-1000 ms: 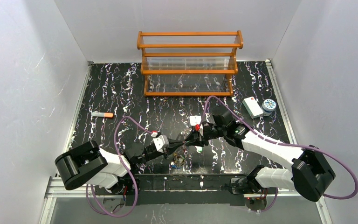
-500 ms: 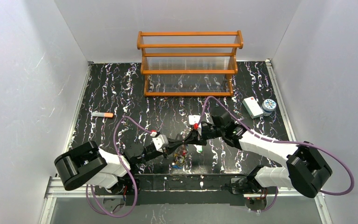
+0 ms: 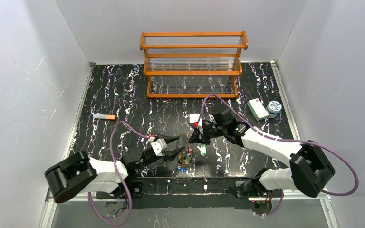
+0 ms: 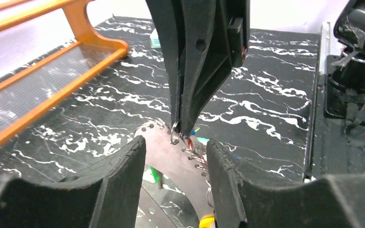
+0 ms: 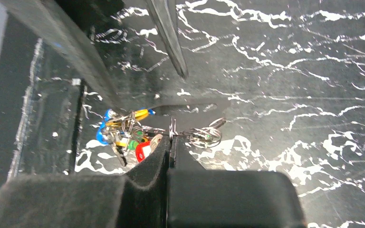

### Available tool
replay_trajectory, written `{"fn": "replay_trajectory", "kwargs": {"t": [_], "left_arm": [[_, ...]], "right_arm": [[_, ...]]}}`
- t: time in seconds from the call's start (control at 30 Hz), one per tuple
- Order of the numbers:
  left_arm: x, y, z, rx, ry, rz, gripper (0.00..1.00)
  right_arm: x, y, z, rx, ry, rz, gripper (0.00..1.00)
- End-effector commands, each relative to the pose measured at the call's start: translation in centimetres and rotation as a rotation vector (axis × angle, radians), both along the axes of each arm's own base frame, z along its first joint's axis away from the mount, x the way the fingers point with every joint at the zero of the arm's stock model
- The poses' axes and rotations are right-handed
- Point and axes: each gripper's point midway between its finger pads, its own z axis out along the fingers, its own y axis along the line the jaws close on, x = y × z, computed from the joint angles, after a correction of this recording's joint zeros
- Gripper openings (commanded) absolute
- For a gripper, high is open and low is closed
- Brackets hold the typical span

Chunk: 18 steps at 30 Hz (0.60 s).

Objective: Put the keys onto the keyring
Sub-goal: Adjust the key on the keyring.

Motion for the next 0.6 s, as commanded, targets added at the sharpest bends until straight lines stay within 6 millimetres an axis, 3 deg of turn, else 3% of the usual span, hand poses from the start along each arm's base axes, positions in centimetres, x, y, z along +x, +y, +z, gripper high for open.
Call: {"fn": "replay_trajectory", "kwargs": {"t": [0.0,0.2,0.37,0.57], "left_arm": [[1.3,1.4,-0.7,0.099,-0.056,0.091,0.5],[1.8,2.0,-3.1,0.262,-0.054,0.106,0.5],[1.4,1.2,-4.7,0.327,-0.028,0.054,0.45],[-0.1,-1.0,-6.8,0.392,0.009,-0.108,0.38]], "right_arm": [[-0.3,-2.3,-4.0,-0.241,0.084,-0.021,0.01],[-0.3,-3.4,-6.9,-0.464,0.126,-0.021,0.01],[-1.2,-4.1,-9.4,-0.666,0.108,0.028,0.01],[-2.0,-2.1,-8.3,-0.564,0.123,0.061,0.01]]}}
